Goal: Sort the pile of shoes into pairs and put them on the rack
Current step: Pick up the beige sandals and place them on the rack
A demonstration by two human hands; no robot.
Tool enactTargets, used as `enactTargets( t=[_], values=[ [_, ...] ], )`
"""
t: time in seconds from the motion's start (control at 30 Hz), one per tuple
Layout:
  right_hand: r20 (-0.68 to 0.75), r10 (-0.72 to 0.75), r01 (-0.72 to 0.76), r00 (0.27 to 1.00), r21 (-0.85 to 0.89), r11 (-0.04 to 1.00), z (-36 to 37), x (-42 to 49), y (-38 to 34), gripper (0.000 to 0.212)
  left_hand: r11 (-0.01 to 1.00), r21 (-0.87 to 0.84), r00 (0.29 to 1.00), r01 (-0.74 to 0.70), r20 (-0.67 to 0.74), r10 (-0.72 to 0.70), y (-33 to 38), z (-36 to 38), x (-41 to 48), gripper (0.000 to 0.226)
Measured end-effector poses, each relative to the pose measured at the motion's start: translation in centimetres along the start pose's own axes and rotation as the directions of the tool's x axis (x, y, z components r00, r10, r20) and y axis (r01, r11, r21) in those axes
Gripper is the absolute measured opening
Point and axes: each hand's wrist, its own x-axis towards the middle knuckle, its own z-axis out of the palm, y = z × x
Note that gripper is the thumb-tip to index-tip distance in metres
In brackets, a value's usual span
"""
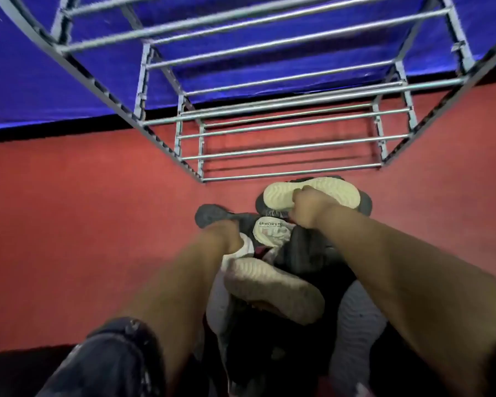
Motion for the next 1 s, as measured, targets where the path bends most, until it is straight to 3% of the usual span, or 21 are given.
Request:
enactTargets(
  t=[0.13,0.4,0.6,0.67,0.73,0.83,1.0],
  values=[
    [-0.020,-0.027,0.026,0.999,-0.019,0.999,0.7,-1.0,-1.3,0.047,0.997,-0.074,0.998,-0.019,-0.067,0.014,0.1,1.0,-2.1,0.046],
    [-0.064,-0.006,0.001,0.998,-0.081,0.997,2.1,-2.9,-0.8,0.047,0.990,-0.133,0.998,-0.052,-0.051,0.045,2.3,2.7,-4.8,0.046],
    [-0.135,-0.028,0.009,0.990,-0.139,0.990,2.6,-2.6,-0.1,0.053,0.959,-0.258,0.992,0.118,0.072,-0.103,1.0,4.0,-3.6,0.094],
    [-0.191,-0.054,0.018,0.980,-0.188,0.982,2.5,-2.1,-0.1,0.054,0.979,-0.190,0.995,0.070,0.087,-0.054,0.5,3.8,-3.7,0.099],
    [-0.235,-0.052,0.008,0.971,-0.185,0.983,2.3,-1.2,0.0,0.053,0.989,-0.145,0.990,0.000,0.137,0.020,-0.1,3.2,-4.0,0.091],
    [-0.256,0.036,-0.061,0.966,-0.088,0.994,2.0,-0.2,0.6,0.056,0.960,-0.273,0.958,-0.066,0.252,0.137,-1.2,3.1,-3.3,0.053],
    [-0.239,0.131,-0.143,0.962,-0.032,0.989,3.3,0.5,2.0,0.054,0.842,-0.520,0.934,-0.142,0.212,0.288,-2.2,3.6,-3.3,0.021]
  ],
)
